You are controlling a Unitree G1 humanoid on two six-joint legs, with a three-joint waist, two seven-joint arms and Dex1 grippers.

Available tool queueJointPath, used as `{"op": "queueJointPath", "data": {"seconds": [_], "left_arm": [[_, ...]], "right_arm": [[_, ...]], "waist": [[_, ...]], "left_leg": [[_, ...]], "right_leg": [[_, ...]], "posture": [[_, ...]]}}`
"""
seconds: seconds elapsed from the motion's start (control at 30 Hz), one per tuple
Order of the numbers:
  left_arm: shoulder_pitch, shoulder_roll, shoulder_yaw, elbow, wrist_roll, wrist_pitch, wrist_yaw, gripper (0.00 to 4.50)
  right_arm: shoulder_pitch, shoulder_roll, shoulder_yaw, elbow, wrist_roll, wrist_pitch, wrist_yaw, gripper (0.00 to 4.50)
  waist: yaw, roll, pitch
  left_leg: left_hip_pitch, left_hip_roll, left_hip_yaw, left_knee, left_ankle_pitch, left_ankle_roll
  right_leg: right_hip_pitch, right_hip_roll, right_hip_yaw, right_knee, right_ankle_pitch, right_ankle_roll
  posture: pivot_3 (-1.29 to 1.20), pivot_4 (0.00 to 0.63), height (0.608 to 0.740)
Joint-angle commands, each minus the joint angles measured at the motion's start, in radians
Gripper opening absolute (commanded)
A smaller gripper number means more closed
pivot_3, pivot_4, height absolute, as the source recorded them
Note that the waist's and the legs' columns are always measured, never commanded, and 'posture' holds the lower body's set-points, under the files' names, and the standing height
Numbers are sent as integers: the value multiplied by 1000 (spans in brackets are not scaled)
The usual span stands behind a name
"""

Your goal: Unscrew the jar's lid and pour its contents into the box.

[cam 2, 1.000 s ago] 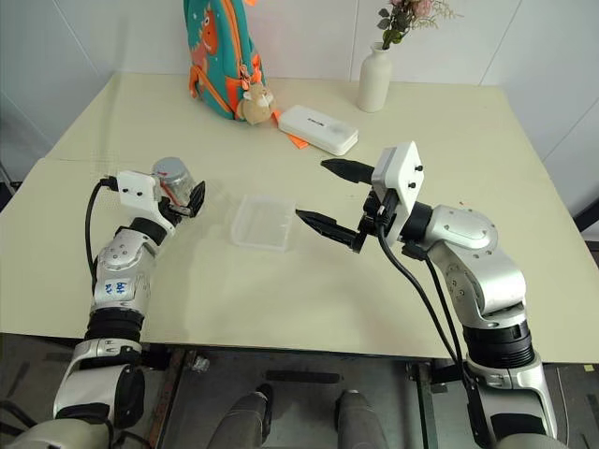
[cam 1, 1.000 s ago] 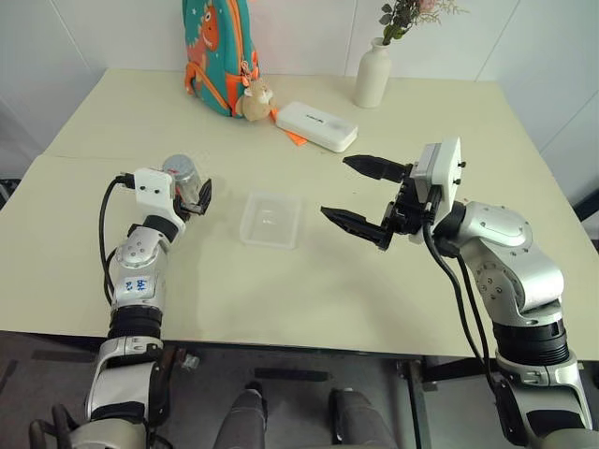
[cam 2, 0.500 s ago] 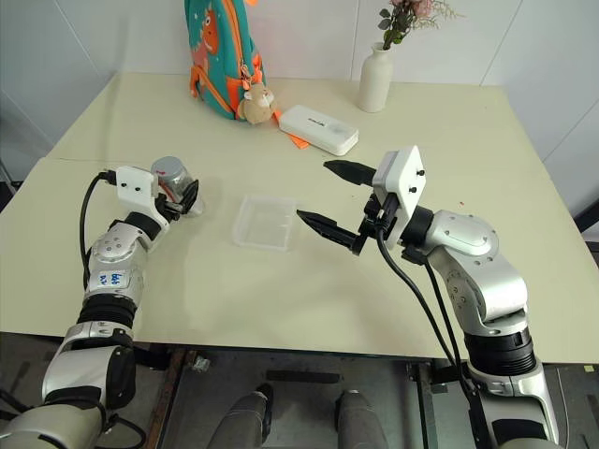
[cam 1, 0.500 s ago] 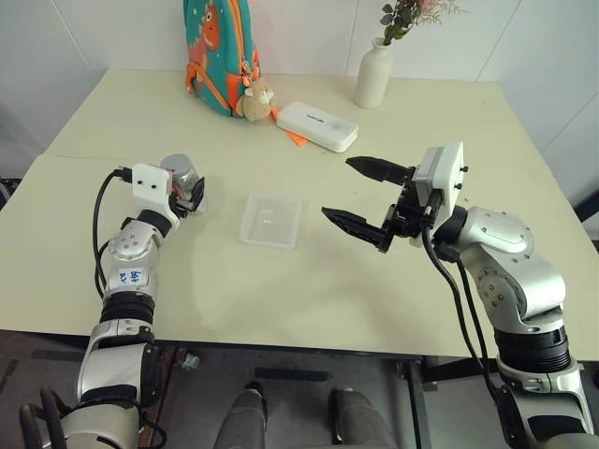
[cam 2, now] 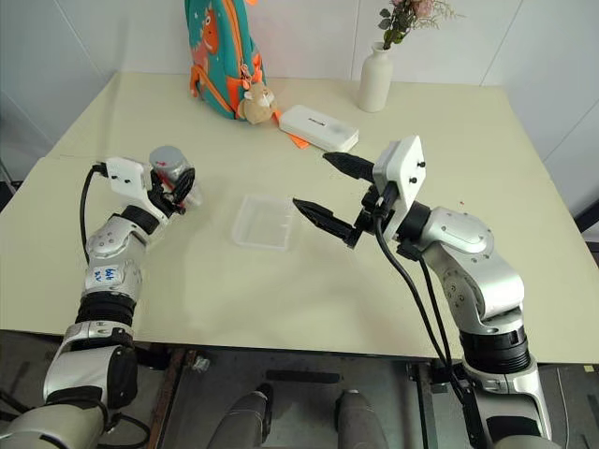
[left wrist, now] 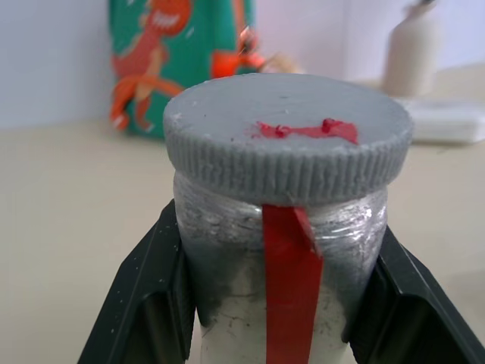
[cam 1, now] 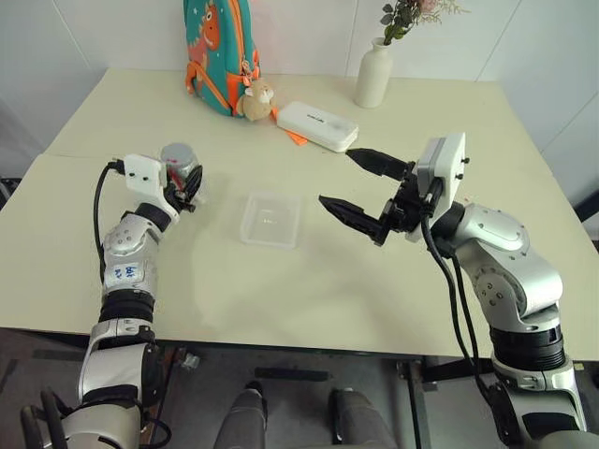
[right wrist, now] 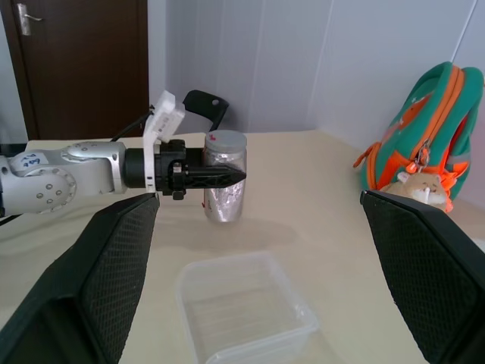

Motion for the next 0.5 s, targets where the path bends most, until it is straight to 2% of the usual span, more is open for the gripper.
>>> {"op": "queueJointPath", "data": {"seconds": [0.03,0.13,0.2,0.5], "left_arm": [[11,56,-24,-318,-155,217,-130,2042],[28,98,-72,-481,-265,426,-224,2042],[28,111,-138,-553,-285,505,-285,2042],[-35,10,-264,-547,-245,552,-332,2042]], "right_arm": [[-56,26,-22,-55,53,56,-54,4500],[-116,56,4,-48,56,107,-93,4500],[-170,89,30,-27,49,155,-132,4500],[-263,179,124,12,-4,248,-190,4500]], "waist": [[-2,0,0],[-6,0,0],[-7,0,0],[-2,0,0]], "left_leg": [[0,0,0,0,0,0],[1,0,0,-1,0,0],[1,0,0,-1,0,0],[1,0,-1,0,1,0]], "right_leg": [[0,0,0,0,0,0],[0,0,0,1,0,-1],[0,0,0,2,-1,-1],[-2,1,0,4,-1,-2]], "posture": [[0,150,740],[0,150,740],[0,150,740],[0,150,740]]}}
